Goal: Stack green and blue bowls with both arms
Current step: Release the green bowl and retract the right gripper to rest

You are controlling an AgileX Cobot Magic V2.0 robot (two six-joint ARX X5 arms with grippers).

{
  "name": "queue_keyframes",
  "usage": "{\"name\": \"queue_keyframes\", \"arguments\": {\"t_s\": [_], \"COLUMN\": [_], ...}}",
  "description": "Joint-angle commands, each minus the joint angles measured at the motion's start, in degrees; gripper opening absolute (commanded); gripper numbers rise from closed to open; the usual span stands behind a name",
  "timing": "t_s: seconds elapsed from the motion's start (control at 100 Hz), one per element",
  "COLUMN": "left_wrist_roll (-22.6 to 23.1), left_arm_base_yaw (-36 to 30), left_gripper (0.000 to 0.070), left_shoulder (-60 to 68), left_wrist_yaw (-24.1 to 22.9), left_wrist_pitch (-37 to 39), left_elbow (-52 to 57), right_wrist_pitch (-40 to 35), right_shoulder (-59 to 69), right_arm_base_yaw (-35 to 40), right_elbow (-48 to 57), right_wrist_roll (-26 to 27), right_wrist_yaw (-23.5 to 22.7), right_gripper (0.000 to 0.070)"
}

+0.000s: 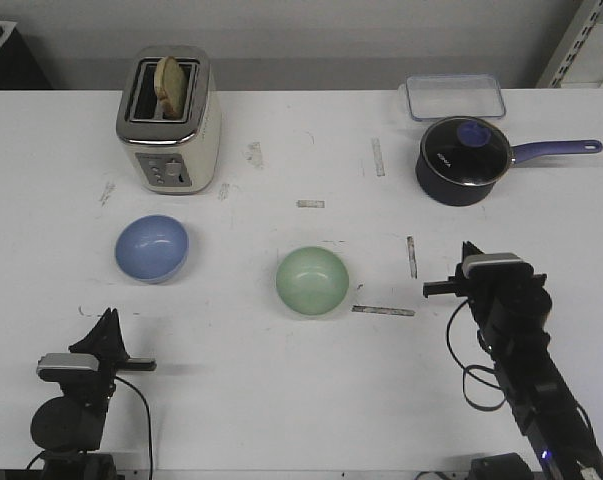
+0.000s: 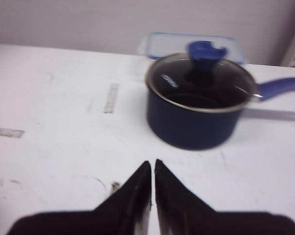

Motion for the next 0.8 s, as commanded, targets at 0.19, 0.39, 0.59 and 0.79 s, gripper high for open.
{"name": "queue_keyframes", "arguments": {"t_s": [0.19, 0.39, 0.59, 0.79], "left_wrist_roll": [0.13, 0.13, 0.13, 0.13], "left_arm_base_yaw": [0.02, 0.02, 0.02, 0.02], "left_gripper": [0.0001, 0.0001, 0.0001, 0.0001], "left_shoulder": [-0.11, -0.11, -0.11, -0.11], "left_wrist_yaw": [0.07, 0.07, 0.07, 0.07], "left_wrist_pitch": [0.57, 0.57, 0.55, 0.57], "left_elbow": [-1.25, -1.25, -1.25, -1.25], "right_wrist_pitch": [1.9, -0.5, -2.84, -2.62], "right_shoulder": [-13.97, -27.3, -36.02, -41.9], "right_arm_base_yaw": [-6.25, -7.48, -7.48, -7.48], "right_elbow": [-9.57, -14.16, -14.16, -14.16], "right_wrist_roll": [-0.28, -0.28, -0.28, -0.28], "right_wrist_yaw": [-1.33, -1.18, -2.19, -2.23], "right_gripper": [0.0, 0.0, 0.0, 0.0]}}
